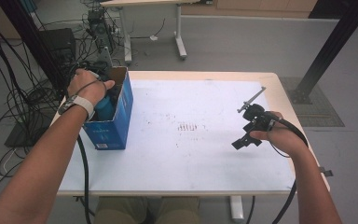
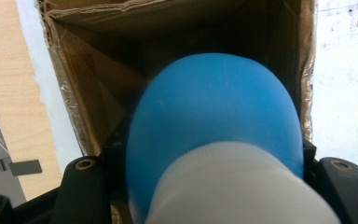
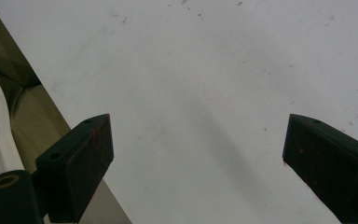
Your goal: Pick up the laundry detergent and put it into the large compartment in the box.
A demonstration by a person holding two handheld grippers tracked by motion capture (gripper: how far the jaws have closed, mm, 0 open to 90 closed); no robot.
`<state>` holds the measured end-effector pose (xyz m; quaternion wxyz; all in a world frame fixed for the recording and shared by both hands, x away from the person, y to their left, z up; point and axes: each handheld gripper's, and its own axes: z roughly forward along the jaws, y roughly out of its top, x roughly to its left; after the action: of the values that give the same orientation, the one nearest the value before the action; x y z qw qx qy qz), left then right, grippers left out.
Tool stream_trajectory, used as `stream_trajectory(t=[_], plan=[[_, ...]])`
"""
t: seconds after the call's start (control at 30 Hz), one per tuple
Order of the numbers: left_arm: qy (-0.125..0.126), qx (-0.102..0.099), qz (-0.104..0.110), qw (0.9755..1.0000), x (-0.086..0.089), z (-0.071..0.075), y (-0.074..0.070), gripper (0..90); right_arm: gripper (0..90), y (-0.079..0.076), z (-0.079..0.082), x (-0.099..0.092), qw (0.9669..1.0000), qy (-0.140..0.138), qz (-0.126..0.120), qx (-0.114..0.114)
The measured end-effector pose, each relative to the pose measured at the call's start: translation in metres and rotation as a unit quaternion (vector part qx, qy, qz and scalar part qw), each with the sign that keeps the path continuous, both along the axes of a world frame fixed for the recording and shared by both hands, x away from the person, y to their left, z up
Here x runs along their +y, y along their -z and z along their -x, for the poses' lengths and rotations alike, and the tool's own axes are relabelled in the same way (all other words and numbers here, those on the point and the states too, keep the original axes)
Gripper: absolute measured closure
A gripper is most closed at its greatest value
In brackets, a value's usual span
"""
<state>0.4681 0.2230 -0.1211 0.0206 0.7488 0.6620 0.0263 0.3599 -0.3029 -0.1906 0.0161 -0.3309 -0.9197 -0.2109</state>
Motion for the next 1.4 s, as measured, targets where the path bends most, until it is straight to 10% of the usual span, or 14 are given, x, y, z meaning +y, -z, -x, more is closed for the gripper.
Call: stream_trajectory(t=[1.4], plan=[[0.002, 0.006, 0.007, 1.0000, 0.006, -0.001, 0.025, 38.8, 8.4, 0.002, 0.003, -0.003, 1.0000, 0.004, 0.000, 0.001]])
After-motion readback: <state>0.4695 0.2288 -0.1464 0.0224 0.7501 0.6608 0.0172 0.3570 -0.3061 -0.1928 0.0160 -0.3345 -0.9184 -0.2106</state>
